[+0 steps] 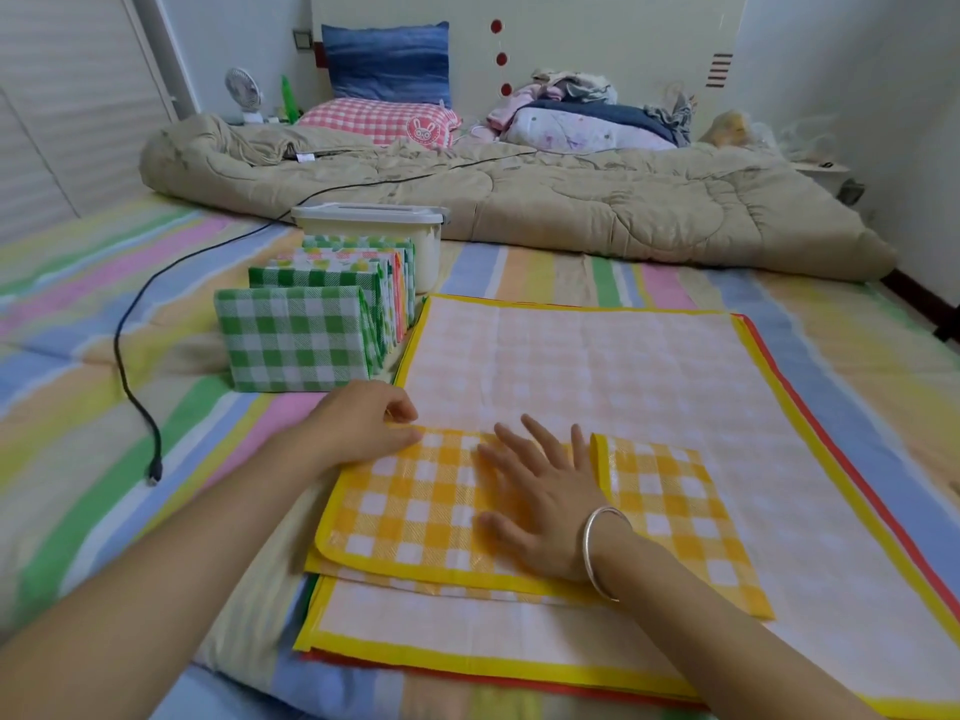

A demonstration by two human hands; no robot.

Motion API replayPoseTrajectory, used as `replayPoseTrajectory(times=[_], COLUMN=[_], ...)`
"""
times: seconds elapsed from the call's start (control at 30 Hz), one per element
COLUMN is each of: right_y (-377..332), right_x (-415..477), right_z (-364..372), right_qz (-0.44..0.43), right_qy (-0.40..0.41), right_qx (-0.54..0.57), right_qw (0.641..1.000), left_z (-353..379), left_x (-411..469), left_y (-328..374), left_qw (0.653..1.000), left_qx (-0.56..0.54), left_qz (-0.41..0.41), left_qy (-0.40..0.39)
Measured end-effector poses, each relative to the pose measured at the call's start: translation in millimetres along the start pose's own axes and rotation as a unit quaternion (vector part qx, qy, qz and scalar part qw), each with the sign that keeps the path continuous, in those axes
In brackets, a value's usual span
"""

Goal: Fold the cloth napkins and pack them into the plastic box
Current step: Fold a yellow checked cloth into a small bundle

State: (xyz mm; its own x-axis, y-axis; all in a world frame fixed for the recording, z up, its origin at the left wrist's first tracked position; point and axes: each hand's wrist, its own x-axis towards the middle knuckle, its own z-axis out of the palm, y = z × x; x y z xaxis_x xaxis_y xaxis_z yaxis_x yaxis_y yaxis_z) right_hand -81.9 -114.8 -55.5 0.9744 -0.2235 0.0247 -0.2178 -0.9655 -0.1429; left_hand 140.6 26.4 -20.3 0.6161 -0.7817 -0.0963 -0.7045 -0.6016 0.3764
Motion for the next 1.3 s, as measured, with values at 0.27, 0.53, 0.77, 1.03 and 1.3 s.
replayPoseTrajectory(times=[0.27, 0.53, 0.77, 1.03, 1.3], right_y=[-12.1, -11.6, -10.1, -5.4, -7.1], right_x=[11.0, 10.7, 11.4, 10.4, 10.9], right_z=[13.0, 17.8, 18.6, 20.9, 15.0], right_qz=[-0.078, -0.074, -0.073, -0.089, -0.081], right_qy=[-0.035, -0.05, -0.039, 0.01, -0.036], right_qx=[0.024, 0.019, 0.035, 0.087, 0.076], right_qw=[0.996, 0.996, 0.996, 0.992, 0.993], left_z=[-6.1, -37.3, -34.3, -28.2, -35.5], left_x=[3.7, -26.7, -60.3, -64.1, -64.4], left_y=[1.1, -9.8, -17.0, -8.7, 32.4], left_qw=[0.991, 0.962, 0.942, 0.964, 0.964], left_qx=[0.132, -0.206, -0.134, -0.117, -0.224], left_qz=[-0.017, -0.137, -0.169, -0.153, -0.074], left_qy=[-0.016, -0.114, -0.257, -0.184, -0.121])
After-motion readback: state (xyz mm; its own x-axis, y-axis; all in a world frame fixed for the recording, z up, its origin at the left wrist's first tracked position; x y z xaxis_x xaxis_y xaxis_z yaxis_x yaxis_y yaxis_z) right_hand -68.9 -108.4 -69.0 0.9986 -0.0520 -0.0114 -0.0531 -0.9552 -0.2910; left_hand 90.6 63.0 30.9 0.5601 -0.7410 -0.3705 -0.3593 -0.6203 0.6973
